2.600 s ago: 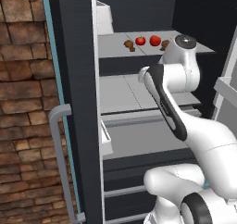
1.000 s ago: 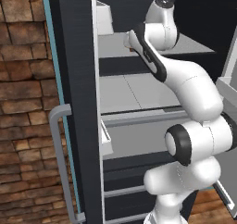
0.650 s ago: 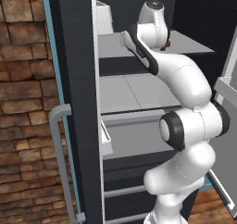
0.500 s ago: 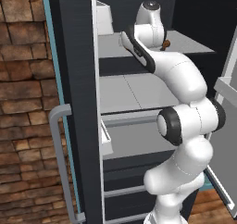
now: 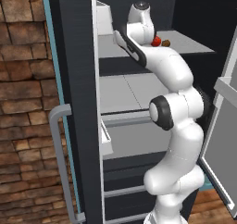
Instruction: Place one tomato and one chicken drumstick in each tupperware on the nearby counter, to pack two identical lunches.
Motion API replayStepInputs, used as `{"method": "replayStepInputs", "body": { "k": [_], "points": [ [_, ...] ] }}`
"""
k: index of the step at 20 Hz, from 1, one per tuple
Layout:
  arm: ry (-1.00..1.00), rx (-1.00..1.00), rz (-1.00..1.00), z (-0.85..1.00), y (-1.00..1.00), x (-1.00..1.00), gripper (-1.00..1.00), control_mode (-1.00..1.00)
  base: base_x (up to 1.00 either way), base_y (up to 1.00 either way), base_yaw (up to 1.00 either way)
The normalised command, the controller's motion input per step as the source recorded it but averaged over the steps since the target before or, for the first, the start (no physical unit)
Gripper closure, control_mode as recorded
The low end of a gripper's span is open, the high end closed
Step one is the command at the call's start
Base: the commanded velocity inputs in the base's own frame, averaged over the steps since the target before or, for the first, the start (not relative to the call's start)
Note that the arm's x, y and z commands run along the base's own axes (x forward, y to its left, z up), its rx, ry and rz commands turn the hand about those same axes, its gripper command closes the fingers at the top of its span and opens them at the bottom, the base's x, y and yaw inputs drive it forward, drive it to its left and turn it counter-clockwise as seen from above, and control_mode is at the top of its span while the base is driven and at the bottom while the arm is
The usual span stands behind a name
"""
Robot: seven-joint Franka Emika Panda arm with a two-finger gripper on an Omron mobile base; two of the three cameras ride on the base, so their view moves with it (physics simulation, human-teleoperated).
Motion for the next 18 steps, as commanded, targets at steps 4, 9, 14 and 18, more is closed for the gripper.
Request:
{"method": "replayStepInputs", "body": {
  "k": [4,9,14,18],
  "points": [
    [0.00,-0.02,-0.02,-0.16,0.08,0.39,-1.00,-1.00,0.00,0.00,0.00],
    [0.00,-0.04,-0.08,-0.42,0.03,0.00,1.00,-1.00,0.00,0.00,0.00],
    [0.00,-0.01,-0.05,-0.32,0.00,0.03,1.00,-1.00,0.00,0.00,0.00],
    [-0.08,0.00,-0.02,-0.16,0.00,-0.21,1.00,-1.00,0.00,0.00,0.00]
  ]
}}
